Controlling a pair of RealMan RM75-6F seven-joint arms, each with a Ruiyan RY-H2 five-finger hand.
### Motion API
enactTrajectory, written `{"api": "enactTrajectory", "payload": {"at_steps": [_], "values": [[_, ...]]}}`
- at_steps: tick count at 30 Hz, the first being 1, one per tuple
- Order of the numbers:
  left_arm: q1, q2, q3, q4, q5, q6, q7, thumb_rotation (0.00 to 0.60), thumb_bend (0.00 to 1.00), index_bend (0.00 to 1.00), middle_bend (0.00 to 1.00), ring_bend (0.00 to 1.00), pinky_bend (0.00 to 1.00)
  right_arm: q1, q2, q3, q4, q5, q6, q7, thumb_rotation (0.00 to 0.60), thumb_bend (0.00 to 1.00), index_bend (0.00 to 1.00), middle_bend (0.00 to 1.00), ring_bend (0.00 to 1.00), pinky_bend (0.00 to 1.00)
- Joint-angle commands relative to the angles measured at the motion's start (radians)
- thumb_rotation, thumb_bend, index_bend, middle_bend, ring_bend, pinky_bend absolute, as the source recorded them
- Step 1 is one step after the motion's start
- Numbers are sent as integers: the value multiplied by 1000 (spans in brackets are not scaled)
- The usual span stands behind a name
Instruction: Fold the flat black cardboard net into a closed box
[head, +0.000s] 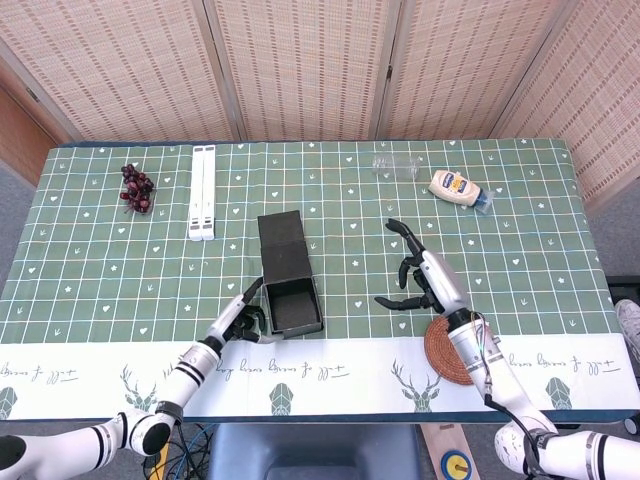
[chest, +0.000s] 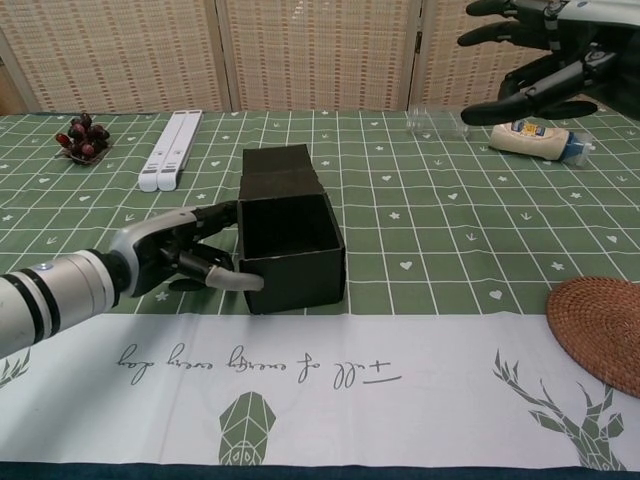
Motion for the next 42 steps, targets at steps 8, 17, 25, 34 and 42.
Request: {"api": "enactTrajectory", "payload": {"at_steps": [8,17,25,34,42], "values": [[23,-20,-20,19,26,42,-72,600,137,298,261,691,979,18,-31,-11,49,71,-47,-9,600,108,0,91,669,1000],[35,86,-3,-59,120,62,-179,600,137,304,268,691,1000,81,-124,-5,165,199,-137,-42,600,118,0,101,670,1000],[37,199,22,-180,196,93,-223,600,137,304,268,690,1000,161,-248,28,297,273,-180,-81,600,132,0,114,673,1000],[18,248,42,-260,215,92,-210,600,137,304,268,690,1000,245,-397,89,424,314,-187,-93,600,134,0,115,675,1000],[-10,244,56,-267,202,60,-187,600,137,302,268,690,1000,293,-498,151,486,313,-153,-74,600,138,0,115,680,1000]]}}
